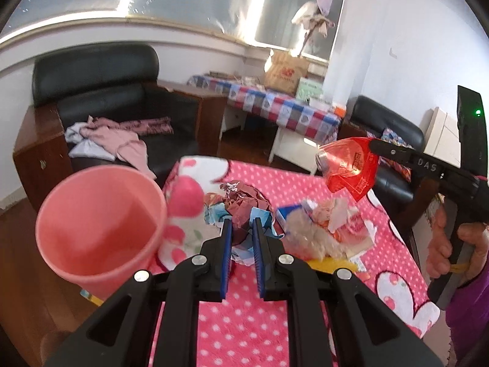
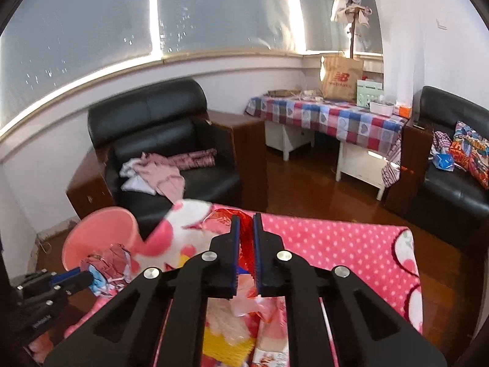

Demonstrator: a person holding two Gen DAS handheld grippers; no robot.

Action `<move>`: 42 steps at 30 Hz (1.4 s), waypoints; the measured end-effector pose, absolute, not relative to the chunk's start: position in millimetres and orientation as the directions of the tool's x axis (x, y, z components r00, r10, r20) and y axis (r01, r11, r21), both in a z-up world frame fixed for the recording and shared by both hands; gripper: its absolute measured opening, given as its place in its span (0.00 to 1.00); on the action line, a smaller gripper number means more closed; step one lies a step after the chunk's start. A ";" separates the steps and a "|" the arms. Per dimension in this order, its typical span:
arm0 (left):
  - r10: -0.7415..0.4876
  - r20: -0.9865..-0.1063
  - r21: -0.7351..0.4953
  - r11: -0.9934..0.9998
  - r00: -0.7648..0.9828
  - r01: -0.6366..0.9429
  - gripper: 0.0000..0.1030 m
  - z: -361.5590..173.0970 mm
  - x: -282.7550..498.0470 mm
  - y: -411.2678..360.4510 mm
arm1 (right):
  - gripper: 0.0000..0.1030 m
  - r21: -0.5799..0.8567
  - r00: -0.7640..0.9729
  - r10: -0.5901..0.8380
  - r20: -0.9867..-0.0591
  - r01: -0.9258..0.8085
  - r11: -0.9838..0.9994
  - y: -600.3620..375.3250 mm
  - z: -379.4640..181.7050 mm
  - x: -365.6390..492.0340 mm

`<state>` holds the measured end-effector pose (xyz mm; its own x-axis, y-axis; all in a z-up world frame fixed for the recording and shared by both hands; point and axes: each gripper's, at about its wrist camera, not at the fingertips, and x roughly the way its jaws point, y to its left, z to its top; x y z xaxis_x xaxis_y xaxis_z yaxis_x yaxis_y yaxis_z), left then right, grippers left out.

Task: Collect trash
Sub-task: 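Carry both held items over the pink bucket and open both grippers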

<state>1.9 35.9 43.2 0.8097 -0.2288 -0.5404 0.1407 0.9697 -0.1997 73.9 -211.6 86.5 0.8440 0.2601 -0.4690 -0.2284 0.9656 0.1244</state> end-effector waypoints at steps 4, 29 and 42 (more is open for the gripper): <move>-0.183 -0.510 -0.190 0.977 0.840 0.097 0.12 52.5 -3.0 54.5 | 0.08 0.132 0.845 0.305 -0.439 -0.275 0.952 -189.4 98.9 70.2; 0.042 -0.659 -0.153 0.970 0.751 -0.189 0.12 0.6 21.2 184.9 | 0.08 0.197 0.591 0.565 -0.576 -0.571 0.797 28.6 29.8 102.6; 0.019 -0.751 -0.149 0.969 0.660 -0.197 0.23 -31.9 43.8 184.6 | 0.09 0.178 0.523 0.513 -0.680 -0.561 0.808 42.9 -11.8 114.3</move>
